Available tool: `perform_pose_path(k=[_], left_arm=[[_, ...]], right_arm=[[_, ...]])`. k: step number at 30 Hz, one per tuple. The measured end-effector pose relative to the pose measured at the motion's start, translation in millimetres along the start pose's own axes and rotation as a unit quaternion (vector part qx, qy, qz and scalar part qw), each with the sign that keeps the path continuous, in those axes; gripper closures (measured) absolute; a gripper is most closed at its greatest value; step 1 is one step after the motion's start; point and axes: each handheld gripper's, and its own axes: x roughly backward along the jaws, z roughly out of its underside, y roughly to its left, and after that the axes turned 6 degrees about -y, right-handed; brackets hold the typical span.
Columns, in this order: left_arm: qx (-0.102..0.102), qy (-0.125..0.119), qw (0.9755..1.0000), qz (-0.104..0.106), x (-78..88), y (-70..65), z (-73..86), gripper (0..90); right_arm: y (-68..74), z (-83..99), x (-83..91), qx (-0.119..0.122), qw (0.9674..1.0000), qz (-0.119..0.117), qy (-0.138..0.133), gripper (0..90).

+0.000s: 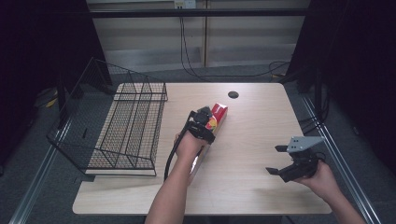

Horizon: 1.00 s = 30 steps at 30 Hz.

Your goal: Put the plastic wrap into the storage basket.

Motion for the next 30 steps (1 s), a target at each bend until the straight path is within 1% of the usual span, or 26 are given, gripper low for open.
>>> perform_pose_path(k=[1,2,3,4,5,6,8,9,10,11,12,13,14,15,16,17,18,19,20,21,23,24,27,28,29,30], left_arm=[[0.000,0.000,1.0000,0.000,0.0,0.0,0.0,42.1],[0.003,0.014,0.9999,-0.002,0.7,-0.6,-2.3,42.8],[0.003,0.014,0.9999,-0.002,0.7,-0.6,-2.3,43.4],[0.004,0.019,0.9998,-0.002,0.9,-0.8,-3.0,43.4],[0.002,0.030,0.9995,-0.003,1.7,-1.3,-3.8,43.9],[-0.004,0.039,0.9992,0.003,2.3,-1.0,-4.4,44.3],[-0.002,0.038,0.9993,0.003,3.5,-1.4,-4.4,44.5],[-0.004,0.039,0.9992,0.007,4.9,-0.9,-4.8,44.6],[-0.009,0.048,0.9987,0.011,8.4,0.1,-6.3,44.7],[-0.009,0.048,0.9987,0.011,8.4,0.1,-6.3,44.7],[-0.007,0.050,0.9986,0.011,12.0,0.3,-7.7,44.7],[-0.007,0.050,0.9986,0.011,12.0,0.3,-7.7,44.7],[-0.009,0.051,0.9986,0.006,14.4,0.2,-8.6,44.7],[-0.015,0.053,0.9985,0.004,17.4,0.9,-10.0,44.7],[-0.008,0.049,0.9988,0.007,20.0,1.5,-10.4,44.7],[-0.006,0.049,0.9987,0.013,23.4,3.3,-11.6,44.7],[-0.003,0.043,0.9989,0.018,26.0,4.7,-12.2,44.7],[0.003,0.043,0.9989,0.017,29.1,4.6,-12.7,44.7],[0.000,0.039,0.9992,0.013,35.0,5.3,-14.6,44.7],[0.000,0.039,0.9992,0.013,35.0,5.3,-14.6,44.7],[0.001,0.038,0.9991,0.017,40.6,7.6,-16.4,44.7],[0.007,0.033,0.9992,0.022,45.6,9.6,-17.5,44.7],[0.010,0.031,0.9992,0.022,50.5,10.8,-18.3,44.7],[0.015,0.031,0.9991,0.024,54.5,12.9,-18.9,44.7],[0.015,0.031,0.9991,0.024,54.5,12.9,-18.9,44.7],[0.020,0.028,0.9991,0.024,56.3,14.2,-19.1,44.7]], right_arm=[[0.0,0.0,0.0,0.000,1.0000,0.000,0.000,11.4],[0.2,0.3,-0.1,0.004,1.0000,0.000,0.002,11.4],[0.5,0.4,-0.3,0.001,1.0000,-0.001,0.002,11.3],[0.5,0.4,-0.3,0.001,1.0000,-0.001,0.002,11.3],[0.4,0.4,-0.2,0.002,1.0000,-0.002,0.001,11.3],[0.5,0.4,-0.4,0.004,1.0000,-0.002,0.001,11.2],[0.3,0.5,-0.7,0.002,1.0000,-0.004,0.001,11.0],[-0.2,0.6,-0.9,0.001,1.0000,-0.005,0.001,10.7],[-0.5,0.7,-1.1,0.000,1.0000,-0.001,0.003,10.3],[-0.5,0.7,-1.1,0.000,1.0000,-0.001,0.003,10.3],[-0.6,0.7,-1.0,0.000,1.0000,0.001,0.003,9.6],[-0.6,0.7,-1.0,0.000,1.0000,0.001,0.003,9.6],[-0.7,0.7,-1.0,0.000,1.0000,0.002,0.002,8.8],[-1.0,0.7,-1.1,-0.001,1.0000,0.001,0.002,8.3],[-1.1,0.7,-1.0,-0.002,1.0000,0.002,0.002,8.0],[-1.0,0.9,-1.0,-0.001,1.0000,0.004,0.001,7.4],[-1.3,1.0,-1.2,-0.001,1.0000,0.004,0.001,7.0],[-1.6,1.3,-1.6,-0.001,1.0000,0.004,0.003,6.6],[-1.7,1.6,-2.3,-0.003,1.0000,0.007,0.003,6.0],[-1.7,1.6,-2.3,-0.003,1.0000,0.007,0.003,6.0],[-2.1,1.5,-3.4,-0.004,1.0000,0.005,0.004,4.5],[-2.0,1.4,-3.9,-0.008,0.9999,0.005,0.005,4.2],[-2.0,1.5,-4.2,-0.009,0.9999,0.005,0.004,3.7],[-1.9,1.7,-4.3,-0.008,0.9999,0.006,0.004,3.6],[-1.9,1.7,-4.3,-0.008,0.9999,0.006,0.004,3.6],[-2.0,1.7,-4.3,-0.008,0.9999,0.007,0.003,3.4]])
